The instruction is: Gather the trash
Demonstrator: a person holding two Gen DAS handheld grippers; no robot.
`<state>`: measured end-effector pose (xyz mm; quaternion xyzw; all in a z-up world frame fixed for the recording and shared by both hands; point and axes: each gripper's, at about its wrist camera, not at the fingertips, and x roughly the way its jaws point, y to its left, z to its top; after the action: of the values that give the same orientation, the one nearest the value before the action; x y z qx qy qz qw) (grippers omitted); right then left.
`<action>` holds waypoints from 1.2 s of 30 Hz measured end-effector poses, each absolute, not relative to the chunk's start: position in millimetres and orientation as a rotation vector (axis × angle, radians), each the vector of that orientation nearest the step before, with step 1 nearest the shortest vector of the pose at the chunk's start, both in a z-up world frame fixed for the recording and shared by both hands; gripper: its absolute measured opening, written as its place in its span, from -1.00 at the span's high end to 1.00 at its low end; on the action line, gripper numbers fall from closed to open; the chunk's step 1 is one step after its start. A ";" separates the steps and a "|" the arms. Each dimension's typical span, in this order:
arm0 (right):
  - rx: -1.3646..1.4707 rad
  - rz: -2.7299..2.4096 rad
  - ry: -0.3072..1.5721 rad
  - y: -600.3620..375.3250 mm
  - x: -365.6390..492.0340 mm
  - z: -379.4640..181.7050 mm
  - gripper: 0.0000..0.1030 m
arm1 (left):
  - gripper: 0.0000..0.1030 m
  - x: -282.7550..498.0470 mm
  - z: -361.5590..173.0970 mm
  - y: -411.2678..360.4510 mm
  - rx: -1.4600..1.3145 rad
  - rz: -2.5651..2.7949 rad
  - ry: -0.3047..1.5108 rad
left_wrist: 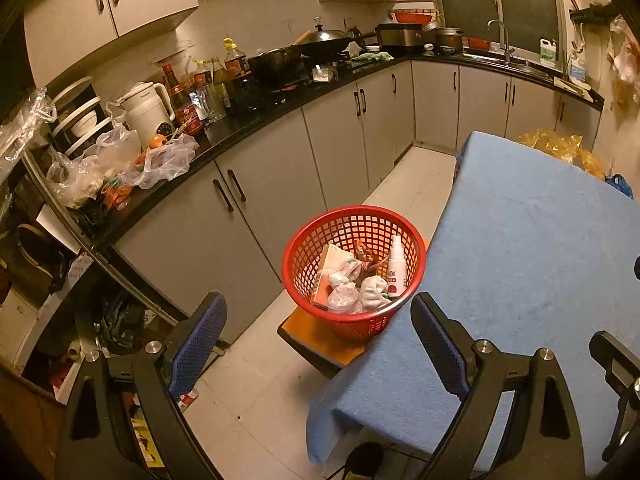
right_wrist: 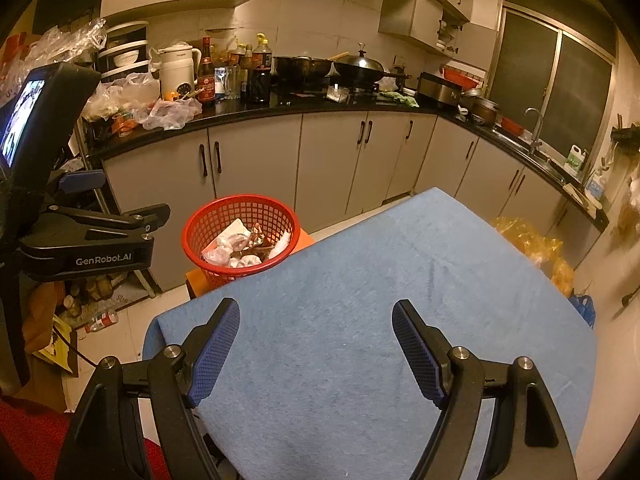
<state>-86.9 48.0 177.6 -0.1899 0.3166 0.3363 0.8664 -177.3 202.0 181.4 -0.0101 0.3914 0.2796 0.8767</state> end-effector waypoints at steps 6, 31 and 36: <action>-0.398 0.702 0.667 50.4 -86.1 176.3 -0.60 | -0.80 -176.2 179.5 203.8 -0.019 0.584 0.819; -0.397 0.700 0.684 54.0 -84.0 166.3 -0.60 | -0.79 -176.8 177.1 205.6 -0.001 0.599 0.834; -0.399 0.702 0.684 54.3 -84.1 164.8 -0.60 | -0.80 -176.7 175.0 207.1 -0.002 0.601 0.836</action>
<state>-84.1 54.3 164.8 -0.1903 0.3264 0.3347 0.8633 -176.7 207.1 175.0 -0.0007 0.3997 0.2874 0.8704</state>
